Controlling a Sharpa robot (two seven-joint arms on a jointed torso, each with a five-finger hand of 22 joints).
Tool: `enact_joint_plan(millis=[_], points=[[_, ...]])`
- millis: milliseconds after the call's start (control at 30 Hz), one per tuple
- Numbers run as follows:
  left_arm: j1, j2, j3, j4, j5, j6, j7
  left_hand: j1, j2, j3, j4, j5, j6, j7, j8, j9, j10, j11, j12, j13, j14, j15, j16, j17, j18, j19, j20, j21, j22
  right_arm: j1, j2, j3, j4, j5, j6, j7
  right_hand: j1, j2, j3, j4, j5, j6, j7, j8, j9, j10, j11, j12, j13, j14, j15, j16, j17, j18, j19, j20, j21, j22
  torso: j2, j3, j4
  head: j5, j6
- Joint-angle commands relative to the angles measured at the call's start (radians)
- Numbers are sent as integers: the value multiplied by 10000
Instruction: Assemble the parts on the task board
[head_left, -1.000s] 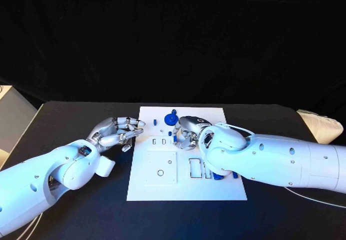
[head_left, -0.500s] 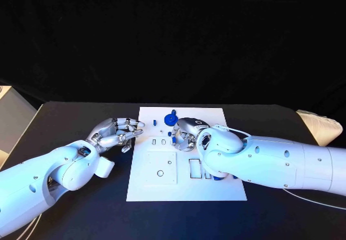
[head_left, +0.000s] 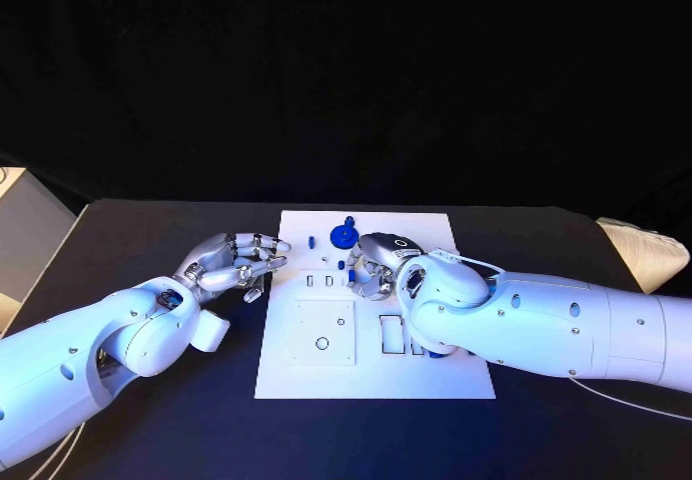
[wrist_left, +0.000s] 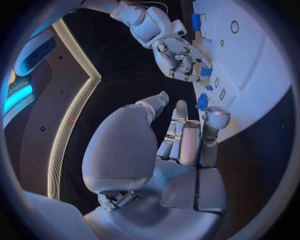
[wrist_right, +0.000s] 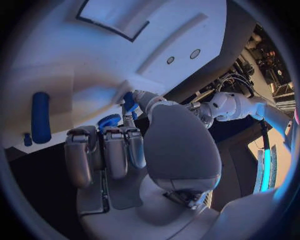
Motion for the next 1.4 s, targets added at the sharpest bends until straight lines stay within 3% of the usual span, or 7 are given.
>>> enact_joint_plan(millis=[33, 467, 1200, 1333, 1367, 1400], points=[[-2, 11, 3, 23, -58, 233, 28, -92, 9, 41, 8, -7, -71, -29, 37, -1, -75, -25, 29, -14, 41, 28, 37, 232, -137, 36, 20, 61, -5, -18, -12, -3, -18, -167, -66, -24, -96, -26, 41, 1, 41, -37, 22, 47, 9, 910, 2, -51, 2491, 848, 83, -17, 1684, -107, 987, 86, 2, 2499, -14, 6, -4, -2, -8], [-3, 13, 3, 10, -69, 281, -8, -93, 9, 49, 8, -7, -75, -27, 39, -2, -91, -23, 21, -21, 30, 30, 30, 216, -139, 39, 21, 69, 6, -24, -15, -3, -57, -123, -83, 112, -328, -278, -5, -16, -91, -452, 167, -139, -79, 750, 123, -223, 2346, 843, 186, -30, 1665, -96, 972, 177, -40, 2456, -11, 0, -4, -6, 14], [-3, -3, 3, 12, -87, 318, -43, -93, 9, 49, 8, -7, -75, -27, 39, -2, -91, -23, 21, -21, 30, 30, 30, 216, -139, 39, 21, 69, 6, -25, -11, -3, -68, -97, -344, 185, -528, -374, -156, 64, -540, -580, 238, -203, -120, 688, 197, -286, 2293, 835, 291, -45, 1639, -89, 964, 284, -63, 2433, -8, -2, 2, -3, -4], [-3, 4, 3, 2, -109, 322, -43, -89, 4, 70, 6, -7, -84, -25, 42, -4, -126, -18, -2, -42, -4, 34, 5, 164, -139, 30, 26, 77, 9, -25, -47, -3, -26, 7, -682, 418, -667, -510, -703, 229, -1201, -833, 269, -341, -183, 664, 235, -309, 2273, 836, 334, -42, 1647, -89, 965, 337, -62, 2436, -10, -1, 2, -1, 2], [-3, 8, 3, -4, -128, 319, -48, -89, 4, 70, 6, -7, -84, -25, 42, -4, -126, -18, -2, -42, -4, 34, 5, 164, -139, 30, 26, 77, 9, -25, -58, -3, -11, 42, -802, 501, -652, -469, -1248, 388, -1545, -960, 292, -426, -215, 648, 256, -322, 2261, 836, 357, -41, 1651, -89, 965, 365, -64, 2435, -11, 1, -1, 4, 4], [-3, 14, 3, -12, -158, 312, -59, -89, 4, 70, 6, -7, -84, -25, 42, -4, -126, -18, -2, -42, -4, 34, 5, 164, -139, 30, 26, 77, 9, -25, -70, -3, 5, 83, -922, 587, -638, -480, -2119, 618, -1563, -1104, 328, -527, -252, 596, 282, -374, 2216, 836, 397, -41, 1654, -86, 961, 386, -74, 2426, -14, 5, -1, 6, 7]])
